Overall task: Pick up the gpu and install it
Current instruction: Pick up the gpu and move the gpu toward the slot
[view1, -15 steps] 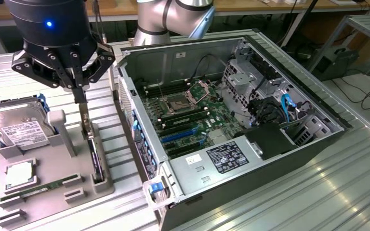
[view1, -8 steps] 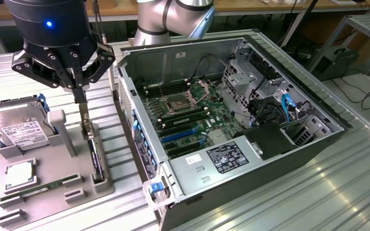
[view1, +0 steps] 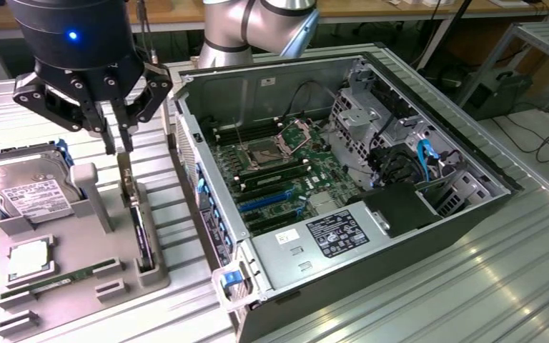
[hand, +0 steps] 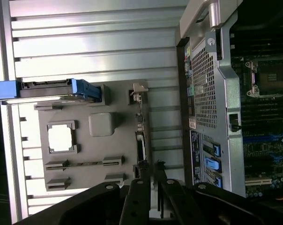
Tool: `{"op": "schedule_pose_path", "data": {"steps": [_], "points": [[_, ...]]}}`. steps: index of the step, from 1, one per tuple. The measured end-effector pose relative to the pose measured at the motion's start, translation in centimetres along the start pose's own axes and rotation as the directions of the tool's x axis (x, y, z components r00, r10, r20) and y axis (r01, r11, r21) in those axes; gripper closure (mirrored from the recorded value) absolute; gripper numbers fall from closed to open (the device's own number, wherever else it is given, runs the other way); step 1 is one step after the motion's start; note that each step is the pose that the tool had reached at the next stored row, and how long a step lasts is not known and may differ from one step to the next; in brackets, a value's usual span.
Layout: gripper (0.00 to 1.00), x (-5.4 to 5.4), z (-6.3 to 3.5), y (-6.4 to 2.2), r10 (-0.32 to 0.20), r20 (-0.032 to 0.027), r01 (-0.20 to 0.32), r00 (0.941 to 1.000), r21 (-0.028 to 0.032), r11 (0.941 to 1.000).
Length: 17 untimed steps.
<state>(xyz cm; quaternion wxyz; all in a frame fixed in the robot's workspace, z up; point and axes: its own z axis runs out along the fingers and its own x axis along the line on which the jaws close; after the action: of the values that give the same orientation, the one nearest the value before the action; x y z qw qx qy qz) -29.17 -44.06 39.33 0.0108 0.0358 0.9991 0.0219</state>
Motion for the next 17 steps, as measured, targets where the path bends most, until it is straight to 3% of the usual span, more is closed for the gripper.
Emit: {"op": "schedule_pose_path", "data": {"steps": [2, 4, 10, 12, 13, 17], "points": [[0.71, 0.0, 0.0, 0.0, 0.0, 0.0001, 0.0, 1.0, 0.0, 1.0], [0.34, 0.0, 0.38, 0.02, -0.011, -0.0004, 0.011, 0.9999, -0.0003, 0.9999], [0.34, 0.2, 8.29, -0.34, -0.012, -0.0006, 0.012, 0.9999, -0.0002, 0.9999], [0.34, 0.4, 11.87, -0.94, -0.048, -0.0055, 0.048, 0.9988, -0.0008, 0.9989], [0.34, 0.4, 12.47, -0.96, -0.049, -0.0056, 0.049, 0.9988, -0.001, 0.9988], [0.34, 0.4, 12.57, -0.97, -0.05, -0.0057, 0.05, 0.9988, -0.001, 0.9988]]}}
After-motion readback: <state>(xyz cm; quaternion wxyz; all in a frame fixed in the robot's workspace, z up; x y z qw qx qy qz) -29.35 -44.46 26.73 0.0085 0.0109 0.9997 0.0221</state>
